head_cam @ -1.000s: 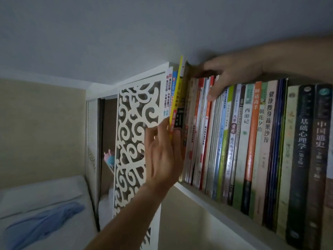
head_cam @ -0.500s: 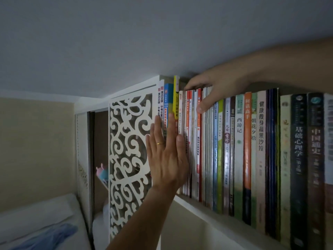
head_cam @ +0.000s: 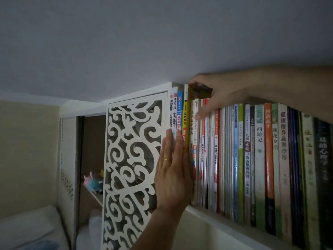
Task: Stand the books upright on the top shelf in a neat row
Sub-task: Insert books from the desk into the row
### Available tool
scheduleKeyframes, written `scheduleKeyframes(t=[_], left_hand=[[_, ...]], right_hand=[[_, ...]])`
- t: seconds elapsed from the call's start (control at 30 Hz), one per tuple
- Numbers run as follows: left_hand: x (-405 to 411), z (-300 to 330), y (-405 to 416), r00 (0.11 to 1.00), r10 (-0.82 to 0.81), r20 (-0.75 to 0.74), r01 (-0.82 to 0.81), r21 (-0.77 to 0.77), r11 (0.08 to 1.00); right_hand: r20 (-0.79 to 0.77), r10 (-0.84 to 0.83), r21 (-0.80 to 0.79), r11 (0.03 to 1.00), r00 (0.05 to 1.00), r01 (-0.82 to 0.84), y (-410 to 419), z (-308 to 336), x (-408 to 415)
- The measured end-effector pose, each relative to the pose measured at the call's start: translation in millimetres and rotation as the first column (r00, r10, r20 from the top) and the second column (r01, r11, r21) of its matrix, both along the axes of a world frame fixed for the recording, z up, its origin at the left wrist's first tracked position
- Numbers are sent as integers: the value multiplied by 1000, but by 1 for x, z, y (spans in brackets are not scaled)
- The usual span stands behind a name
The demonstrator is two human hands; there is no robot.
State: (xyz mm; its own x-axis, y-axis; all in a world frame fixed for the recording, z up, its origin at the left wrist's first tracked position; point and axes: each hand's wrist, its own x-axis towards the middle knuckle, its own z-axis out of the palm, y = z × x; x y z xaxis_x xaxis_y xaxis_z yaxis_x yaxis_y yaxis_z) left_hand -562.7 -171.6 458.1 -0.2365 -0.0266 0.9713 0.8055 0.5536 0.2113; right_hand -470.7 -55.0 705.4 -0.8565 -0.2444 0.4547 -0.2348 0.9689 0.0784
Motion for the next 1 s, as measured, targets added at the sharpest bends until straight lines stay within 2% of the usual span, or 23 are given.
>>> scheduleKeyframes(t=[0.07,0.2,0.33,0.4,0.47,0.57,0.67,0.9,0.97,1.0], left_hand=[[5,5,-3,996,-56,63,51,84,995],[17,10,0,999,-29,42,21,177,984],[24,17,-1,967,-231,103,194,284,939],[28,18,-4,965,-250,81,223,255,941],[28,18,-8,977,-200,72,184,189,965],[28,21,-15,992,-94,84,93,17,996],[34,37,-22,980,-69,187,87,-90,992],[42,74,-32,941,41,336,13,-157,987],[50,71,-46,954,28,300,3,-101,995],[55,69,-56,968,6,249,-2,-16,1000]], right_hand=[[-46,-12,-28,1000,999,10,-4,-6,-2],[-178,-42,17,999,983,46,-12,-18,-6],[-236,-116,91,986,965,141,-19,-21,-4],[-228,-130,77,986,965,150,-19,-22,0],[-228,-133,60,987,965,151,-18,-24,5],[-224,-150,52,985,963,166,-16,-26,13],[-241,-175,50,980,955,192,-16,-27,15],[-320,-228,39,967,919,253,-14,-31,20],[-314,-239,24,966,919,259,-14,-30,21],[-315,-243,22,965,917,263,-15,-29,20]])
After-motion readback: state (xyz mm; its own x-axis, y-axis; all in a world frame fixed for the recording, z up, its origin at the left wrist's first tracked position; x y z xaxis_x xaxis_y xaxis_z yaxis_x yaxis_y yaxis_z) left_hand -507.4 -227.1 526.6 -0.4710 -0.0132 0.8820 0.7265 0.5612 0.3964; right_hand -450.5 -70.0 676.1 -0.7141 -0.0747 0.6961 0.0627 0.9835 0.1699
